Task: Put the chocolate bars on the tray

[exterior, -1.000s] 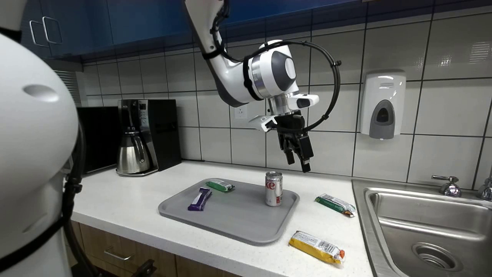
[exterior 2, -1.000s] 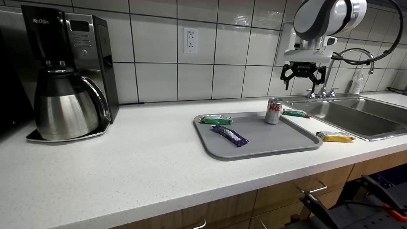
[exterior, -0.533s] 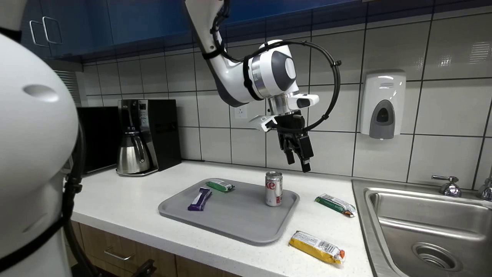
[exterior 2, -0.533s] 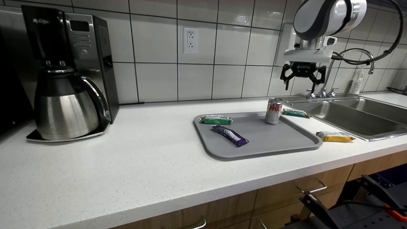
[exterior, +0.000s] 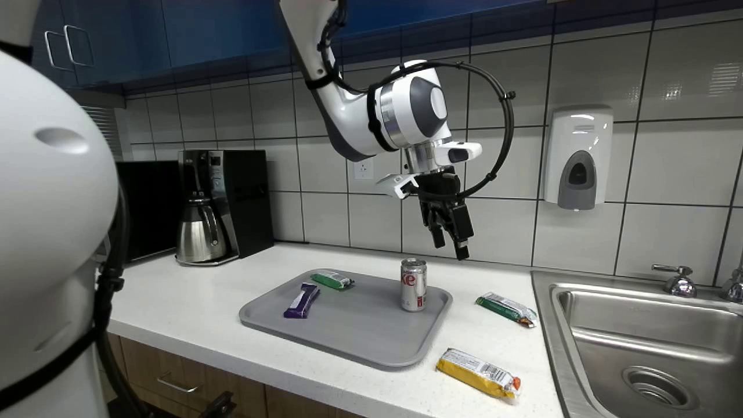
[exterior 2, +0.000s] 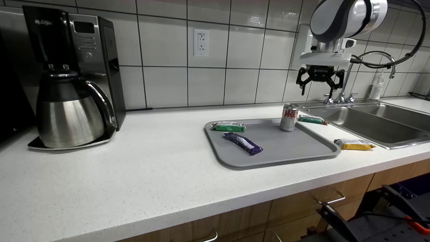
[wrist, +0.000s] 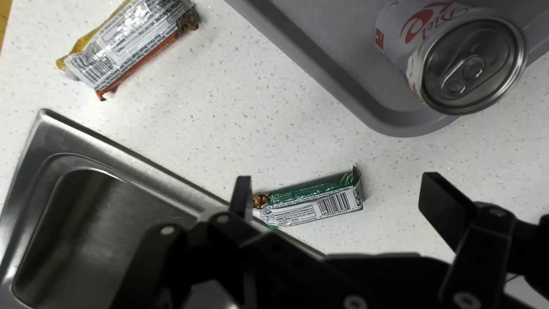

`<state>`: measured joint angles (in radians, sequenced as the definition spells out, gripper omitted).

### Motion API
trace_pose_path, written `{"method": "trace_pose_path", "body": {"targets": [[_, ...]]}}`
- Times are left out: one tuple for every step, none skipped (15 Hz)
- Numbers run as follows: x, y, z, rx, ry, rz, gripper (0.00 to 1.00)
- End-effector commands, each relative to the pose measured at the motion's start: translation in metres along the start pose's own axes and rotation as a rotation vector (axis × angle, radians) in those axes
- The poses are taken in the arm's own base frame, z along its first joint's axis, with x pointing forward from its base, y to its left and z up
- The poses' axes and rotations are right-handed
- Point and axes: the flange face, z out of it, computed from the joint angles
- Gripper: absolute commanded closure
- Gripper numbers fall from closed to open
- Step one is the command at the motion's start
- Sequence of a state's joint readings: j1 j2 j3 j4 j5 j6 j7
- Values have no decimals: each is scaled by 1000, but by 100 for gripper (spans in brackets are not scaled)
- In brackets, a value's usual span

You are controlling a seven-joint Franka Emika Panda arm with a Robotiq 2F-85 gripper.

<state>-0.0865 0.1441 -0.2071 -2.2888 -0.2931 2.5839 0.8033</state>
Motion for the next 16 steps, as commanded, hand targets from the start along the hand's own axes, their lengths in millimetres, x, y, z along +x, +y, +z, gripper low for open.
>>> {"method": "trace_pose_path", "body": {"targets": [[1, 0, 0, 0, -1, -1, 0], [1, 0, 0, 0, -1, -1, 0], [6, -1, 1, 3, -12, 31, 0], [9, -1, 3, 7, -19, 52, 0], [14, 0, 6, 13, -30, 82, 0], [19, 0, 9, 20, -39, 113, 0], [26, 1, 13, 26, -50, 150, 0], [32, 1, 17, 30, -60, 180, 0], [41, 2, 23, 30, -66, 210, 0], [48, 3, 28, 29, -72, 238, 0], [56, 4, 35, 28, -77, 267, 0], [63, 4, 41, 26, -79, 293, 0], [69, 5, 48, 26, -84, 321, 0], [77, 5, 55, 25, -87, 352, 0], [83, 5, 61, 22, -91, 382, 0], [89, 4, 66, 18, -94, 412, 0]]}}
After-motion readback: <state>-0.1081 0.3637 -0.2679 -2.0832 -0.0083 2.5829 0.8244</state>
